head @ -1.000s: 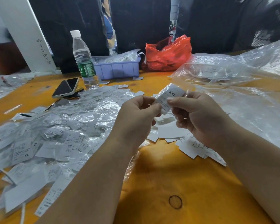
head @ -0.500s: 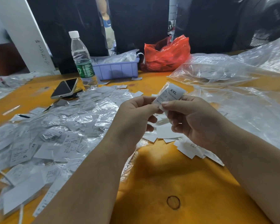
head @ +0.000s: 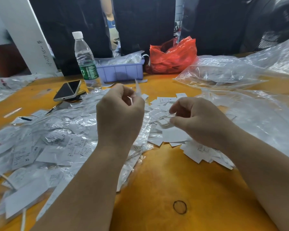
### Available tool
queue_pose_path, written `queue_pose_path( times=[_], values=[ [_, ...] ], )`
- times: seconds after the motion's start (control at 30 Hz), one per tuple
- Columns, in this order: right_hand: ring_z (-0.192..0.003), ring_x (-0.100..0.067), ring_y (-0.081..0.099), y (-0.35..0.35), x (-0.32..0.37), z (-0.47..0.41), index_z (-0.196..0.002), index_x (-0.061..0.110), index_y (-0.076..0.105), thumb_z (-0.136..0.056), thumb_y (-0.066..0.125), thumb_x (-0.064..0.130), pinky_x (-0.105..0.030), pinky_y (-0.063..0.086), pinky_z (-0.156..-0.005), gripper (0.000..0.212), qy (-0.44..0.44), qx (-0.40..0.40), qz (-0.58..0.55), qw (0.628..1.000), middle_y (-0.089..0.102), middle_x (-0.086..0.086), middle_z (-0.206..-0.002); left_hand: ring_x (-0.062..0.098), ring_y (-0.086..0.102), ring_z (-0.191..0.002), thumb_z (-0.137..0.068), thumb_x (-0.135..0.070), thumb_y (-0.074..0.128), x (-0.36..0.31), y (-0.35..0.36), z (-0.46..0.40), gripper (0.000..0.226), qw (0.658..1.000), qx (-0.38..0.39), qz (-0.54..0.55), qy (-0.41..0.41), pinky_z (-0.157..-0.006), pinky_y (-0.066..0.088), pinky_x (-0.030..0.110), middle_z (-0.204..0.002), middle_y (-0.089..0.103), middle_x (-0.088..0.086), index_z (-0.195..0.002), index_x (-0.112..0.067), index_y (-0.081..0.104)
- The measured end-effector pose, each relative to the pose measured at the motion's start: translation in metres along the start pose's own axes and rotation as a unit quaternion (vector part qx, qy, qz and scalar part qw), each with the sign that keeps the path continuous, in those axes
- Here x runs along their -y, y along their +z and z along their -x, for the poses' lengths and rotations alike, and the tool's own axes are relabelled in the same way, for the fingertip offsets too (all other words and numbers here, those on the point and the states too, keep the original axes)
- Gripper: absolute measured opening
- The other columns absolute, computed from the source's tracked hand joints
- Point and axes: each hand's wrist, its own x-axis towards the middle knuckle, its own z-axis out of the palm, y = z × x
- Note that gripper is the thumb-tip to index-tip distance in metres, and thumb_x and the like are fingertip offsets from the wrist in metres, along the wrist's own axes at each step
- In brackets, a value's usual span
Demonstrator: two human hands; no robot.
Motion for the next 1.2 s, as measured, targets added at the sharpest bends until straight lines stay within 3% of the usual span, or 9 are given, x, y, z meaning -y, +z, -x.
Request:
queue_pose_path(
  times=[0.13,0.23,0.33,0.43,0.6,0.87,0.97,1.03,1.2],
  values=[
    [-0.097,-0.009,0.053,0.005,-0.002,0.001,-0.114,0.024,0.064,-0.086,0.066,0.025,-0.026,0.046,-0.082,0.028,0.004,0.100,0.128,0.987,0.056,0.009,-0.106,0.019,0.051,-0.063,-0.083,-0.010,0.060,0.003,0.002,0.002,0.008,0.976,0.018,-0.186,0.112,-0.056,0.040,0.026,-0.065,0.049,-0.006,-0.082,-0.016,0.065],
    [-0.113,-0.014,0.046,0.006,-0.001,0.001,-0.115,0.026,0.063,-0.084,0.066,0.032,-0.035,0.044,-0.096,0.032,0.015,0.156,0.186,0.970,0.050,0.006,-0.117,0.023,0.057,-0.080,-0.083,-0.011,0.057,0.004,0.004,0.004,0.012,0.952,0.105,-0.280,0.066,-0.063,0.043,0.029,-0.083,0.057,-0.002,-0.084,-0.020,0.065],
    [-0.109,-0.013,0.046,0.006,0.001,0.002,-0.108,0.026,0.065,-0.084,0.068,0.035,-0.035,0.045,-0.094,0.025,0.018,0.163,0.188,0.968,0.050,0.006,-0.115,0.022,0.054,-0.084,-0.078,-0.012,0.056,0.003,0.002,0.003,0.022,0.934,0.174,-0.313,-0.009,-0.067,0.046,0.030,-0.095,0.060,-0.003,-0.095,-0.022,0.067],
    [-0.103,-0.012,0.050,0.005,0.000,0.002,-0.102,0.024,0.066,-0.084,0.070,0.035,-0.031,0.046,-0.089,0.022,0.009,0.158,0.184,0.970,0.052,0.007,-0.109,0.018,0.047,-0.084,-0.078,-0.013,0.056,-0.002,0.001,0.006,0.028,0.938,0.200,-0.281,-0.025,-0.063,0.037,0.027,-0.093,0.048,-0.008,-0.101,-0.027,0.064],
    [-0.090,-0.004,0.047,0.006,-0.001,0.003,-0.095,0.028,0.060,-0.081,0.071,0.025,-0.019,0.038,-0.071,0.018,-0.006,0.127,0.145,0.981,0.049,0.015,-0.096,0.018,0.052,-0.085,-0.079,-0.013,0.056,-0.010,0.001,0.010,0.029,0.949,0.221,-0.226,-0.018,-0.065,0.042,0.028,-0.087,0.051,-0.009,-0.102,-0.030,0.061],
    [-0.065,0.001,0.056,0.005,0.005,0.002,-0.074,0.024,0.062,-0.083,0.066,0.005,-0.011,0.043,-0.057,0.022,-0.022,0.056,-0.003,0.998,0.062,0.009,-0.074,0.017,0.051,-0.077,-0.081,-0.012,0.053,-0.005,0.006,0.012,0.026,0.950,0.255,-0.177,-0.027,-0.062,0.041,0.030,-0.080,0.049,-0.008,-0.100,-0.029,0.056],
    [-0.053,-0.003,0.058,0.000,0.007,-0.001,-0.082,0.014,0.065,-0.082,0.073,0.005,-0.016,0.047,-0.051,0.012,-0.014,0.021,-0.125,0.992,0.064,0.001,-0.070,0.014,0.056,-0.071,-0.087,-0.029,0.054,-0.004,0.011,0.014,0.006,0.956,0.269,-0.103,-0.058,-0.058,0.041,0.030,-0.078,0.058,-0.006,-0.088,-0.027,0.059],
    [-0.048,-0.011,0.057,-0.003,0.007,0.000,-0.088,0.005,0.064,-0.080,0.075,0.005,-0.023,0.048,-0.046,0.013,-0.001,0.009,-0.197,0.980,0.064,-0.007,-0.068,0.007,0.054,-0.060,-0.091,-0.037,0.055,-0.002,0.016,0.015,0.016,0.955,0.281,-0.060,-0.066,-0.052,0.039,0.027,-0.071,0.059,-0.007,-0.080,-0.027,0.060],
    [-0.058,-0.023,0.069,-0.008,0.008,0.001,-0.088,0.003,0.067,-0.084,0.069,-0.002,-0.032,0.057,-0.057,0.008,0.038,0.000,-0.267,0.963,0.070,-0.013,-0.072,0.003,0.045,-0.040,-0.092,-0.024,0.060,-0.001,0.019,0.016,0.012,0.952,0.291,0.049,-0.088,-0.038,0.034,0.016,-0.061,0.059,-0.007,-0.080,-0.025,0.063]
  ],
)
